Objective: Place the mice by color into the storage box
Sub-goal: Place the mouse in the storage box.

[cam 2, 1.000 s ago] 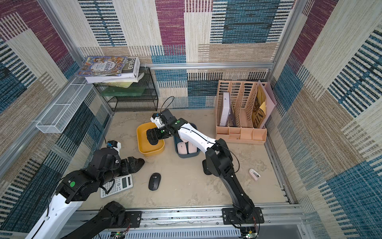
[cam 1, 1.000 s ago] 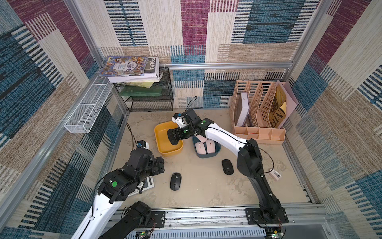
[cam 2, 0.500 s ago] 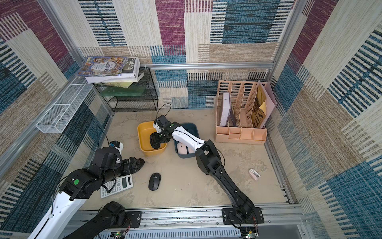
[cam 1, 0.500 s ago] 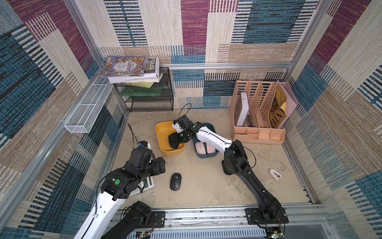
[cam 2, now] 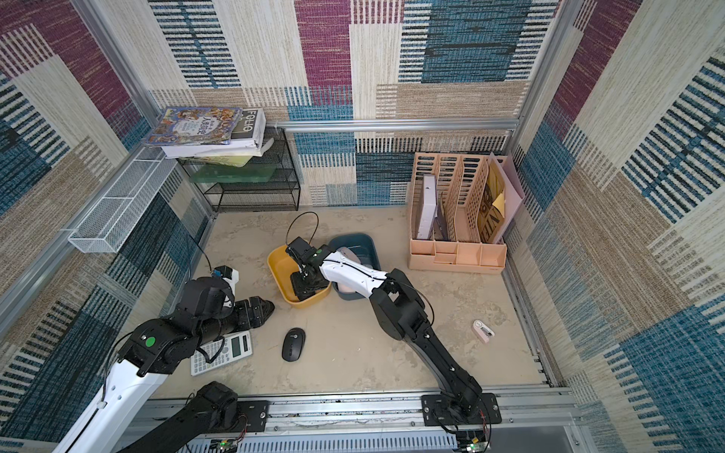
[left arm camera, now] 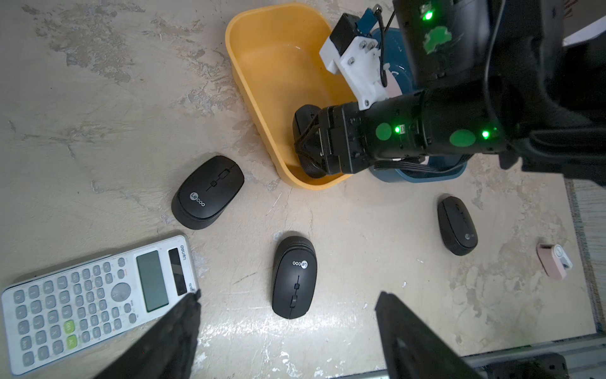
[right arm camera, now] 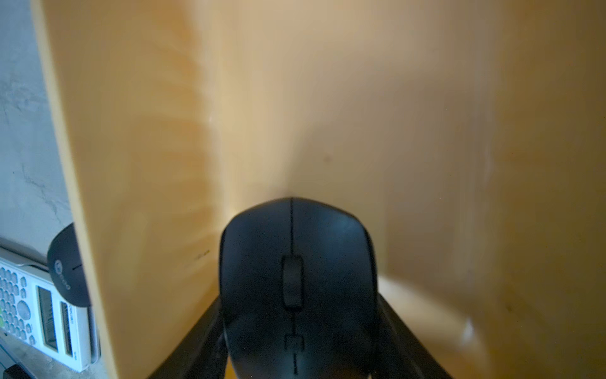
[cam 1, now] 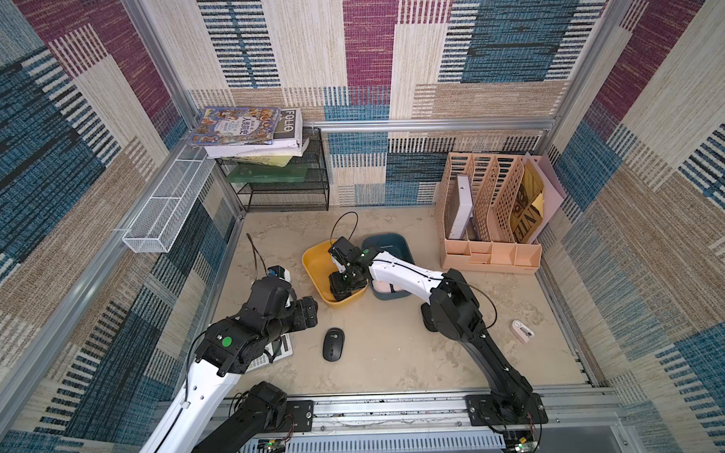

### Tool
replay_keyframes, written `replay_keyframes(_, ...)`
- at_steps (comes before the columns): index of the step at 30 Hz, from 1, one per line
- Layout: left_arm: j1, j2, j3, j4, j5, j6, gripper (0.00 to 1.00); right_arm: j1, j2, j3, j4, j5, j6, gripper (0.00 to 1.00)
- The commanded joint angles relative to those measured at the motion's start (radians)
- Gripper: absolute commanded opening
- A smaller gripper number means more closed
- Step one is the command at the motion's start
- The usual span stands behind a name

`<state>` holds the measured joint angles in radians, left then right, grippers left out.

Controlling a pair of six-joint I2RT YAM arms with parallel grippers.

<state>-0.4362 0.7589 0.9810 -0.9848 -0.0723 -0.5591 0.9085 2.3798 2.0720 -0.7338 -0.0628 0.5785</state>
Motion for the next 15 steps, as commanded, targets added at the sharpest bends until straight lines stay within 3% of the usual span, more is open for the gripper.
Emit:
replay_keyframes(1, 0.001, -0.006, -0.011, 0.017, 0.023, -0.003, 0.88, -0.002, -0.019, -0.011, -0.001, 0.062, 0.012, 0.53)
replay_keyframes(4, 0.001, -0.012, -0.020, 0.018, 0.031, -0.004, 0.88, -0.002, 0.007, 0.030, -0.044, 0.086, -0.014, 0.55)
replay_keyframes(15, 0.001, -0.019, -0.039, 0.015, 0.025, -0.002, 0.88, 0.013, 0.054, 0.044, 0.027, -0.081, -0.067, 0.56)
